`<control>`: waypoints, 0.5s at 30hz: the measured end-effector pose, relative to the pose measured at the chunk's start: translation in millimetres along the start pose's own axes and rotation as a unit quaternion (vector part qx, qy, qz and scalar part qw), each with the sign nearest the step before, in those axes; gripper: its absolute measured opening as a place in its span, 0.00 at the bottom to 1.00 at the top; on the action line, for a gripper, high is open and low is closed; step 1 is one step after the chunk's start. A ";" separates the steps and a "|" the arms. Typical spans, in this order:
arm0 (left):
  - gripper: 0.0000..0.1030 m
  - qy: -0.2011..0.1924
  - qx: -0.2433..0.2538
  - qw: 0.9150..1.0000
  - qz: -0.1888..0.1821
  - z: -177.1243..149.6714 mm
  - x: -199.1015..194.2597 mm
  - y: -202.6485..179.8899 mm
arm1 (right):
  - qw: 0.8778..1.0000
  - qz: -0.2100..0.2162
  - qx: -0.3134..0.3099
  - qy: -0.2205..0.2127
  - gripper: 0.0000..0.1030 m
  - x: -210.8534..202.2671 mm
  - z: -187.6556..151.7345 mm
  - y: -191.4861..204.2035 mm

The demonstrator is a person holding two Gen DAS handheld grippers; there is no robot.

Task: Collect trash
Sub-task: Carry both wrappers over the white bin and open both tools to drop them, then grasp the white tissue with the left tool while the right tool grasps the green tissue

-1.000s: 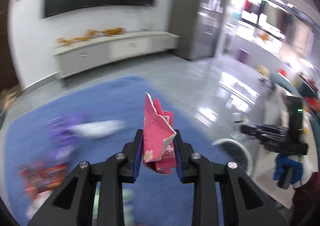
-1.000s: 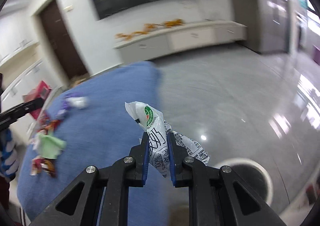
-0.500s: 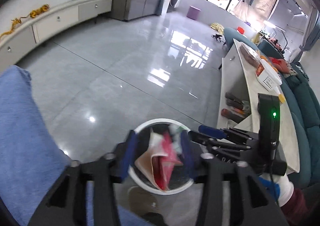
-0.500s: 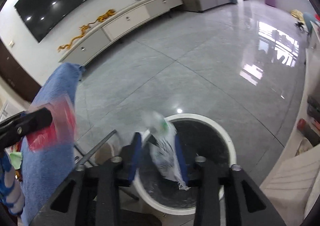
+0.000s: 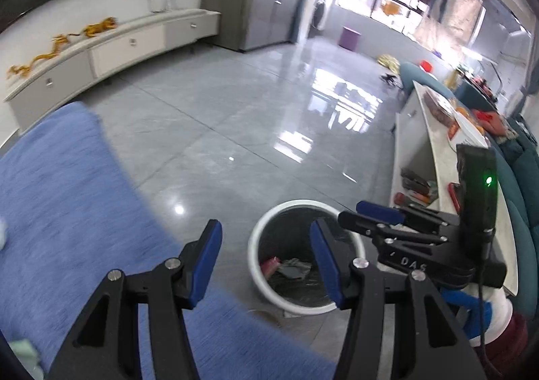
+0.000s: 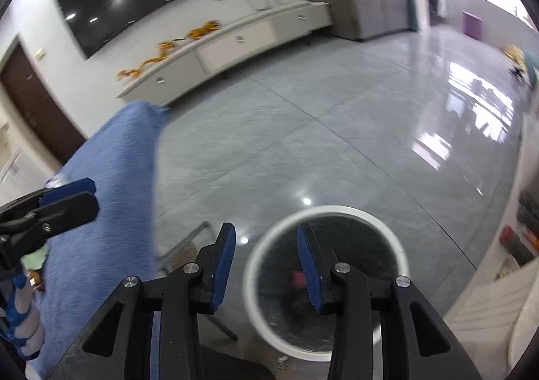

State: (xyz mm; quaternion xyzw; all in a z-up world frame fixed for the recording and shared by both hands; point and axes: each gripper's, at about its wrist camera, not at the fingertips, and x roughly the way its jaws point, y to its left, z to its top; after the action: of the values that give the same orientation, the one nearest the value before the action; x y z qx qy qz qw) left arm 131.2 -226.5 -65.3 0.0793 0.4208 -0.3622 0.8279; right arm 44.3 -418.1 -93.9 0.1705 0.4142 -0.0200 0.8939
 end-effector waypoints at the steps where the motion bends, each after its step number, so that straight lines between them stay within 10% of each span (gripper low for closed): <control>1: 0.51 -0.004 -0.005 1.000 0.007 -4.2 -7.4 7.5 | 1.000 0.010 -0.011 0.000 0.35 1.8 2.5 14.0; 15: 0.49 -0.080 -0.149 0.971 0.170 -97.7 -153.2 178.1 | 0.970 0.149 -0.191 0.032 0.35 20.8 -4.6 219.3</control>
State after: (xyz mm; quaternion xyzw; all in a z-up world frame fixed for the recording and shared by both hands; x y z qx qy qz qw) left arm 128.7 26.9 -42.5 -0.0035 0.3828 -0.1543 0.9109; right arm 93.4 -208.1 -48.9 0.0565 0.4083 0.1985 0.8892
